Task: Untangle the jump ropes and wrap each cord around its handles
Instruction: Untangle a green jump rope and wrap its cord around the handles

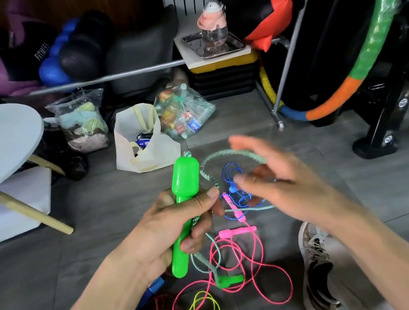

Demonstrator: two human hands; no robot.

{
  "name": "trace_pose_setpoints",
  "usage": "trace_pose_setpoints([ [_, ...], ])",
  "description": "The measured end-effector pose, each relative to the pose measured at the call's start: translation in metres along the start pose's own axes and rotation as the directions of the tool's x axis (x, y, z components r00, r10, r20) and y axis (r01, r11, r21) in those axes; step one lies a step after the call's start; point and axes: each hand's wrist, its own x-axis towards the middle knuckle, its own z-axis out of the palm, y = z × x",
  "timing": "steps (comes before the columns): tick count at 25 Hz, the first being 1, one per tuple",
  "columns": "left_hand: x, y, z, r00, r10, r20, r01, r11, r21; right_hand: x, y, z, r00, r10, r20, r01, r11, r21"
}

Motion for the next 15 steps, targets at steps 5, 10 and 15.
trace_pose_setpoints([
  [5,0.000,-0.001,0.002,0.998,-0.020,0.055,0.018,0.999,0.045,0.008,-0.007,-0.002,0.966,-0.070,0.248,0.059,0.997,0.051],
  [10,0.004,0.000,-0.001,1.000,-0.031,-0.008,0.031,0.996,0.084,0.017,0.010,-0.028,0.925,-0.189,-0.331,-0.006,0.860,-0.510],
  [15,-0.001,0.003,-0.001,1.000,-0.017,-0.012,0.018,0.998,0.062,0.017,0.014,-0.029,0.932,-0.179,-0.316,0.006,0.878,-0.478],
])
